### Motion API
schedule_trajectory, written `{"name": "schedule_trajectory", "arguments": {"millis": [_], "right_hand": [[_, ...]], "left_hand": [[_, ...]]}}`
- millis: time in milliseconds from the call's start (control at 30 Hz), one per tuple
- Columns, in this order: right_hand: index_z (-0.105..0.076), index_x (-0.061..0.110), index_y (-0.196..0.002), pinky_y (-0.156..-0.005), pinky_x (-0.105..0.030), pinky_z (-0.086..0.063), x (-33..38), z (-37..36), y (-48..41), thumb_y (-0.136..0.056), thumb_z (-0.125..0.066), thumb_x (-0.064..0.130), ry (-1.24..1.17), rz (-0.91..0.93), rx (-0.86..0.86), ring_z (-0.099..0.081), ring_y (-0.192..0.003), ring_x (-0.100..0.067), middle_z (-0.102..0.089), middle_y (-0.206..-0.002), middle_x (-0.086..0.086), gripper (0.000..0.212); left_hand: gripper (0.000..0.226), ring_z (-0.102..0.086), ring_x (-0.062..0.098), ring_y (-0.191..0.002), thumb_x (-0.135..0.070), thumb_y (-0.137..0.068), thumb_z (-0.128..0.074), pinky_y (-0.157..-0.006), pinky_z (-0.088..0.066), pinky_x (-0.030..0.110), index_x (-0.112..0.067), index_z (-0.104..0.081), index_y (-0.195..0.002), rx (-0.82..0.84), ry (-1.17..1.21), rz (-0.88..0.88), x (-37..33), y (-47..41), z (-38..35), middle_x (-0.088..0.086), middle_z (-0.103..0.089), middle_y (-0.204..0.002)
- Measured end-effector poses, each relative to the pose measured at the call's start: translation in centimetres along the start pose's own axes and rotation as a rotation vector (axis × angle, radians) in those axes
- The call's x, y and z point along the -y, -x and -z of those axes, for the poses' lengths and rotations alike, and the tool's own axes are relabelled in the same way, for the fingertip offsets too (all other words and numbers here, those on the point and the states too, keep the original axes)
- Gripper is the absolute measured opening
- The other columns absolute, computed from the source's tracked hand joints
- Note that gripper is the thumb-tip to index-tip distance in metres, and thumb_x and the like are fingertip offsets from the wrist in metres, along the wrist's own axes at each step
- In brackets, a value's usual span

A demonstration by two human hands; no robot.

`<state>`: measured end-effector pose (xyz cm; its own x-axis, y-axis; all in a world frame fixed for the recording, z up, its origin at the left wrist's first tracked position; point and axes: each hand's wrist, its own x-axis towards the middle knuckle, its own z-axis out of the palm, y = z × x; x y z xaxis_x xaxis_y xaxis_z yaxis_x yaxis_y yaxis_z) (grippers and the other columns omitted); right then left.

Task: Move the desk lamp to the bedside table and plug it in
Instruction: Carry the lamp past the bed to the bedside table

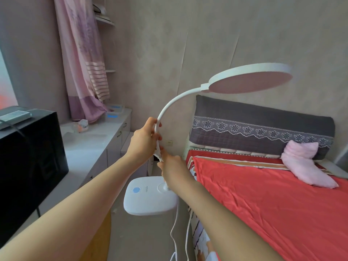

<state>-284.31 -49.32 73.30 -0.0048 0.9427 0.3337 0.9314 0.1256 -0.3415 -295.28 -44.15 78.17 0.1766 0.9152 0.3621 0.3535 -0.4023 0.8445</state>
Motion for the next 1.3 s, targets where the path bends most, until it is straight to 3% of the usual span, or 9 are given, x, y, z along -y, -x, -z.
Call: {"name": "schedule_trajectory", "arguments": {"millis": [167, 300, 367, 433, 633, 733, 800, 1300], "right_hand": [[-0.029, 0.024, -0.145, -0.061, -0.029, -0.036, -2.6, -0.4, -6.4, -0.096, -0.045, 0.011, -0.022, -0.004, 0.002, -0.041, -0.065, -0.026, -0.065, -0.091, -0.022, 0.053], [-0.028, 0.024, -0.146, -0.062, -0.029, -0.036, -4.8, -0.6, -9.4, -0.098, -0.044, 0.013, -0.031, -0.002, 0.008, -0.048, -0.067, -0.031, -0.064, -0.089, -0.021, 0.052], [-0.030, 0.023, -0.144, -0.062, -0.029, -0.035, -7.2, -1.0, -11.9, -0.098, -0.044, 0.013, -0.057, -0.030, 0.024, -0.053, -0.069, -0.032, -0.059, -0.081, -0.017, 0.050], [-0.031, 0.024, -0.143, -0.060, -0.029, -0.034, -8.3, -1.0, -13.3, -0.097, -0.044, 0.011, -0.065, -0.040, 0.047, -0.046, -0.062, -0.027, -0.048, -0.071, -0.007, 0.049], [-0.024, 0.026, -0.145, -0.063, -0.030, -0.037, -13.2, -1.2, -18.0, -0.092, -0.041, 0.003, -0.057, 0.011, 0.077, -0.058, -0.080, -0.035, -0.065, -0.099, -0.019, 0.061], [-0.033, 0.020, -0.141, -0.062, -0.031, -0.034, -15.9, -0.6, -20.7, -0.096, -0.041, 0.009, -0.052, 0.044, 0.065, -0.049, -0.071, -0.031, -0.064, -0.097, -0.022, 0.046], [-0.036, 0.017, -0.138, -0.063, -0.030, -0.033, -18.0, -0.5, -22.6, -0.097, -0.042, 0.010, -0.057, 0.070, 0.065, -0.055, -0.076, -0.034, -0.064, -0.097, -0.023, 0.041], [-0.032, 0.019, -0.141, -0.065, -0.032, -0.032, -26.6, -4.1, -33.5, -0.097, -0.042, 0.010, -0.058, 0.134, 0.103, -0.054, -0.088, -0.038, -0.060, -0.097, -0.024, 0.046]], "left_hand": [[0.029, -0.071, 0.032, -0.066, -0.002, -0.091, -0.042, -0.068, -0.060, 0.045, -0.028, -0.050, -0.100, 0.002, -0.011, 0.001, 1.2, -6.5, -1.7, 0.004, -0.067, -0.080], [0.031, -0.071, 0.029, -0.061, -0.002, -0.092, -0.043, -0.064, -0.060, 0.040, -0.031, -0.048, -0.097, 0.004, -0.021, -0.003, 1.8, -9.9, -3.3, 0.005, -0.067, -0.082], [0.031, -0.072, 0.028, -0.060, -0.001, -0.092, -0.043, -0.065, -0.060, 0.043, -0.031, -0.048, -0.098, 0.005, -0.029, 0.005, 2.1, -12.7, -5.3, 0.003, -0.067, -0.081], [0.031, -0.072, 0.027, -0.060, -0.001, -0.092, -0.043, -0.065, -0.061, 0.043, -0.032, -0.048, -0.098, 0.002, -0.027, 0.014, 2.4, -14.1, -6.3, 0.002, -0.066, -0.080], [0.034, -0.072, 0.026, -0.059, 0.000, -0.090, -0.042, -0.063, -0.061, 0.045, -0.034, -0.048, -0.095, -0.041, -0.029, 0.035, 3.0, -18.9, -10.1, 0.003, -0.066, -0.080], [0.036, -0.072, 0.027, -0.061, 0.000, -0.090, -0.043, -0.064, -0.061, 0.044, -0.035, -0.048, -0.094, -0.069, -0.022, 0.038, 3.1, -22.0, -12.4, 0.006, -0.068, -0.083], [0.036, -0.072, 0.023, -0.056, 0.000, -0.090, -0.043, -0.061, -0.061, 0.039, -0.037, -0.047, -0.092, -0.087, -0.019, 0.026, 3.1, -23.8, -14.0, 0.005, -0.067, -0.083], [0.033, -0.070, 0.015, -0.050, -0.001, -0.091, -0.045, -0.046, -0.055, 0.022, -0.034, -0.048, -0.095, -0.128, -0.027, 0.075, 8.3, -35.4, -20.6, 0.003, -0.066, -0.081]]}}
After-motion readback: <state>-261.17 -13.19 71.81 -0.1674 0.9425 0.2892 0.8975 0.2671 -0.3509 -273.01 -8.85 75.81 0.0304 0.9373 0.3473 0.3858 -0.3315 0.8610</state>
